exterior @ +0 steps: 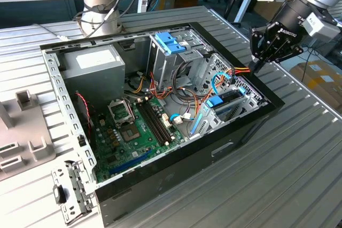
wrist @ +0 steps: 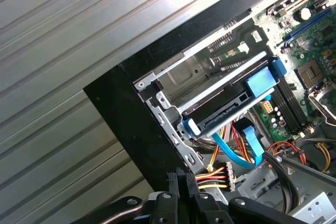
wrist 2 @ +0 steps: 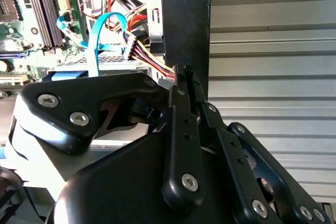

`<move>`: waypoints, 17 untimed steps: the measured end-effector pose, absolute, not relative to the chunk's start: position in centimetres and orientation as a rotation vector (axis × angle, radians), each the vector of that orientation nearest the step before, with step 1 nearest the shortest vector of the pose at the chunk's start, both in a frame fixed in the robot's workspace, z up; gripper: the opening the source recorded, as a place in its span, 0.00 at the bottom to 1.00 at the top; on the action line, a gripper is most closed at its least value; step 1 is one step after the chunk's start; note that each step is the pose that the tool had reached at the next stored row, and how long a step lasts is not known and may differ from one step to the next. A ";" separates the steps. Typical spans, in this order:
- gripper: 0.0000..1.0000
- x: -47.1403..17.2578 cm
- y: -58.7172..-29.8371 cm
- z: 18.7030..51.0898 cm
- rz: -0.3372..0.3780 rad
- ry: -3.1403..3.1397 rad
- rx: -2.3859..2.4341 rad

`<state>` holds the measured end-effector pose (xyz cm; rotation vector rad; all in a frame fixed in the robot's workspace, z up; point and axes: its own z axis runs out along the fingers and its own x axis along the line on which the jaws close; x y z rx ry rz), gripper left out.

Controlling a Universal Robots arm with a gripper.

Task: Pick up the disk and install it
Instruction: 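Insert the first disk wire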

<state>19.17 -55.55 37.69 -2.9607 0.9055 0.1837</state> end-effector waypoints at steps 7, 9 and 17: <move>0.17 19.0 -55.6 37.8 0.184 0.905 -2.959; 0.17 18.9 -55.6 37.8 0.184 0.905 -2.959; 0.17 17.7 -55.6 37.8 0.184 0.905 -2.959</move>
